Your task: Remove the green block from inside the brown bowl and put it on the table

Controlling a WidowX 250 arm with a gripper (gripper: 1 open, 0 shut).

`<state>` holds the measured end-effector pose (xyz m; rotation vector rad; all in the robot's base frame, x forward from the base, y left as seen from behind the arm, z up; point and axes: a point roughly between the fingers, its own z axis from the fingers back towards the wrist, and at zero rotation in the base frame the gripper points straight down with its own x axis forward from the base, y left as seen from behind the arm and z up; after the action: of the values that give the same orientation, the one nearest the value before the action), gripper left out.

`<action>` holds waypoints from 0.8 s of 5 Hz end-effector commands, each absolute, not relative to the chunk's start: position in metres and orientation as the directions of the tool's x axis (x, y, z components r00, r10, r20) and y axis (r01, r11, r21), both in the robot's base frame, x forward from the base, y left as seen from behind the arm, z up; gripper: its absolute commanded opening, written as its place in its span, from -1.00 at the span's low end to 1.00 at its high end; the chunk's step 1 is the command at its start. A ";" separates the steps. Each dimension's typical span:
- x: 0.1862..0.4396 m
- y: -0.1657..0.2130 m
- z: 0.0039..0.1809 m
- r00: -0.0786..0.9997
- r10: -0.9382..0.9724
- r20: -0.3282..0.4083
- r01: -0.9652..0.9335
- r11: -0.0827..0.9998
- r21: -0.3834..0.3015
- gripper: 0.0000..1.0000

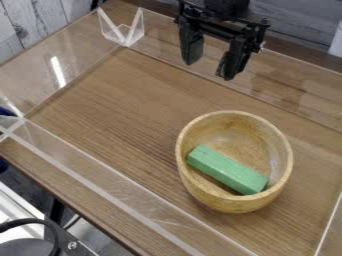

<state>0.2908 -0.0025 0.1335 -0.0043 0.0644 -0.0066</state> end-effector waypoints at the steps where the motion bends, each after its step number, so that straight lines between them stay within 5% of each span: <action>1: 0.292 -0.001 0.136 0.997 0.022 -0.071 -0.021 1.000 0.015 1.00; 4: 0.280 0.016 0.161 0.976 0.206 -0.077 -0.209 0.977 -0.039 1.00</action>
<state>0.2738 0.0145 0.1364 -0.0452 0.1684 0.2094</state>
